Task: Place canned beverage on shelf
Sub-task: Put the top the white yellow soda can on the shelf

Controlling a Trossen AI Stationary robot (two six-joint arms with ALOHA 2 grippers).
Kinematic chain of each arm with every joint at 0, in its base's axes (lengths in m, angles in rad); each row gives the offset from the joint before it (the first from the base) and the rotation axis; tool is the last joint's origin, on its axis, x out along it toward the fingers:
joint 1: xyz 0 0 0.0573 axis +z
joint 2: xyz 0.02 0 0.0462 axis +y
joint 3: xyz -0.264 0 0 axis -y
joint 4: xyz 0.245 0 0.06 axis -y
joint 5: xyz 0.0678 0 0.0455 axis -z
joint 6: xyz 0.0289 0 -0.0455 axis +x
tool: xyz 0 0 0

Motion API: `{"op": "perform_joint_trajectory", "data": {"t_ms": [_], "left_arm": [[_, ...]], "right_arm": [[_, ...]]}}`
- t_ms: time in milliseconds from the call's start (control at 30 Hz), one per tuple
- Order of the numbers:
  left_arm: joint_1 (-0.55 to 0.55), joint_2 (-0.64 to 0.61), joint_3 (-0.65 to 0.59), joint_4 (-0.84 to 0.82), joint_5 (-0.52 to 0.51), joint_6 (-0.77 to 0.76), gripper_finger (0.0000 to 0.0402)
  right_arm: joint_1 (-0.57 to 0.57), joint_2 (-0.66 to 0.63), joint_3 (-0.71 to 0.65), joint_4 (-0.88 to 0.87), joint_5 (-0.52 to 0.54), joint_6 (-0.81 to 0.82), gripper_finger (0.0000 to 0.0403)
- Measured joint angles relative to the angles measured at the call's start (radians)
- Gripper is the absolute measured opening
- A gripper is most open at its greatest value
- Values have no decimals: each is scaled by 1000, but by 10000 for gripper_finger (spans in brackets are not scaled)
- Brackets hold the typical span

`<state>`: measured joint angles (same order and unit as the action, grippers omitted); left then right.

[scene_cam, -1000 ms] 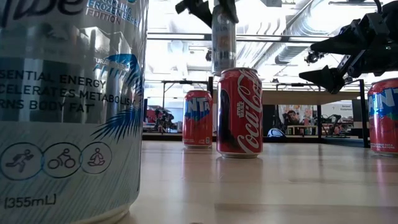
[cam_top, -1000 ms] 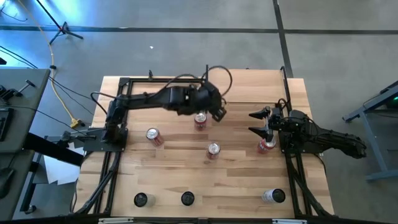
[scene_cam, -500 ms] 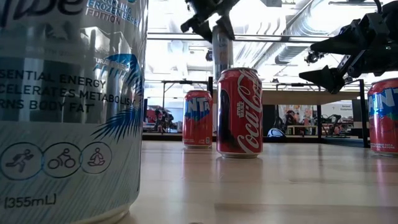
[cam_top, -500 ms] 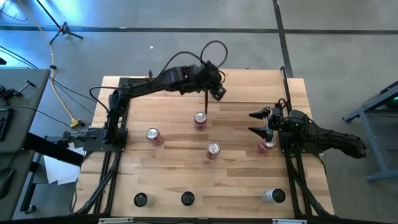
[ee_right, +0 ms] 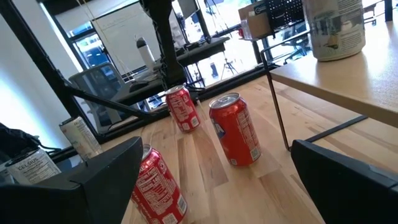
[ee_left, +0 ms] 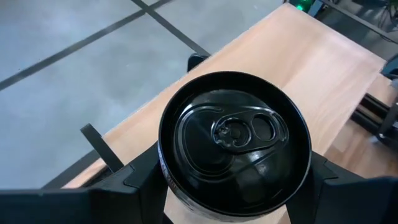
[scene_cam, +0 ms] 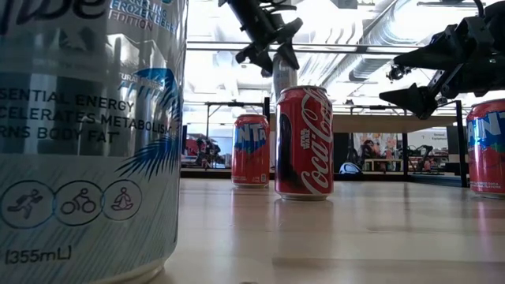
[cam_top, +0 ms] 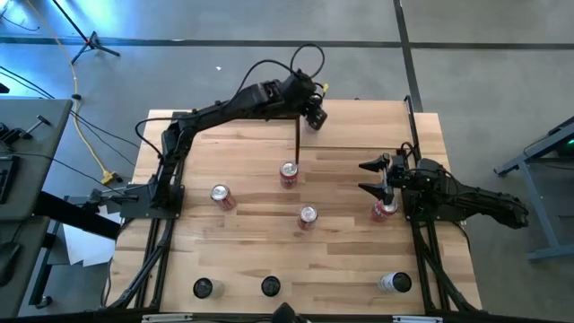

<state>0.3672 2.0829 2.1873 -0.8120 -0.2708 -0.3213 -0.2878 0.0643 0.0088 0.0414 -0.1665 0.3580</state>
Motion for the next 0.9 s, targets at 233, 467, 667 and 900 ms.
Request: {"op": "perform_joint_trajectory", "data": {"t_ms": [233,467,667,900], "left_arm": [[-2,1,9,-24,3,-6,210],[7,1,9,-14,15,45,210],[24,3,9,-5,31,75,210],[49,5,9,16,32,108,211]], "right_arm": [[0,0,0,0,0,67,399],[0,0,0,0,0,87,399],[0,0,0,0,0,87,399],[0,0,0,0,0,87,399]]}}
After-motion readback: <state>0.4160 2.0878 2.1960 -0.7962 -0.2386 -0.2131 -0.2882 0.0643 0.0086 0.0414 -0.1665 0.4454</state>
